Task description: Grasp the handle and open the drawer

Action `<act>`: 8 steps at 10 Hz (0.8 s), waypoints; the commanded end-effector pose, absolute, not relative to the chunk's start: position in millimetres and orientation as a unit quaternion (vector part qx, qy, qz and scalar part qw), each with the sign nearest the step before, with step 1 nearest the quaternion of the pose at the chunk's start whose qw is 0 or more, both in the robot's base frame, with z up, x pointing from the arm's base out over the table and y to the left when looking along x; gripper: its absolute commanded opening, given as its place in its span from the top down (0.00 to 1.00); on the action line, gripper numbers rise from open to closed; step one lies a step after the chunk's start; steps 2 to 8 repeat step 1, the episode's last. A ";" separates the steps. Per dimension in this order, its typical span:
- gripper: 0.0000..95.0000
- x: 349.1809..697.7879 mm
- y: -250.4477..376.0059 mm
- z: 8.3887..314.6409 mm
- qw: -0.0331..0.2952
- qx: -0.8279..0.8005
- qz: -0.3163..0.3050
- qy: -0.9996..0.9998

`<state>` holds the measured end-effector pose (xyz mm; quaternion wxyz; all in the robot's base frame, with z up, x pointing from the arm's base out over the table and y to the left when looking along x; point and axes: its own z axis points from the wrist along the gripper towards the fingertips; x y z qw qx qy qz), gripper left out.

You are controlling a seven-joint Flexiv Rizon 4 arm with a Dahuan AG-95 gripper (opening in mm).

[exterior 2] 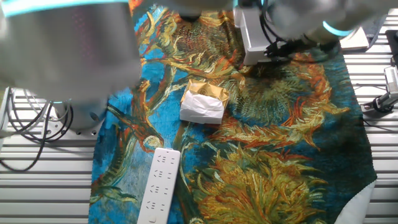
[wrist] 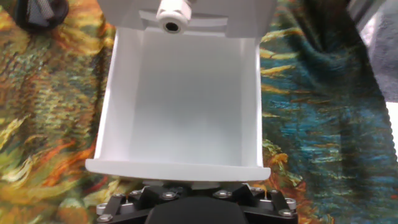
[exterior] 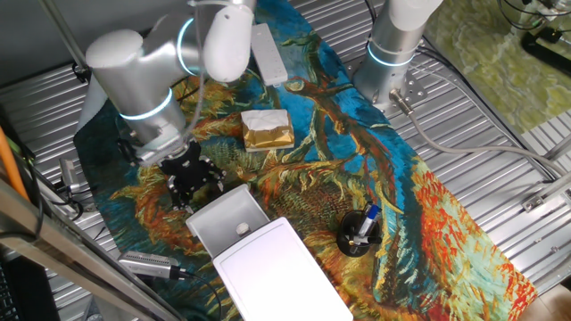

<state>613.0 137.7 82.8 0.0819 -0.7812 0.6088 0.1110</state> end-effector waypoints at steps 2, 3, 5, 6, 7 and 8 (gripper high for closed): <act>0.20 626.8 128.3 93.7 0.057 -0.816 0.061 0.573; 0.20 626.8 128.3 93.7 0.057 -0.816 0.061 0.573; 0.20 626.8 128.3 93.7 0.057 -0.816 0.061 0.573; 0.20 626.8 128.3 93.7 0.057 -0.816 0.061 0.573; 0.20 626.8 128.3 93.7 0.057 -0.816 0.061 0.573; 0.20 626.8 128.3 93.7 0.057 -0.816 0.061 0.573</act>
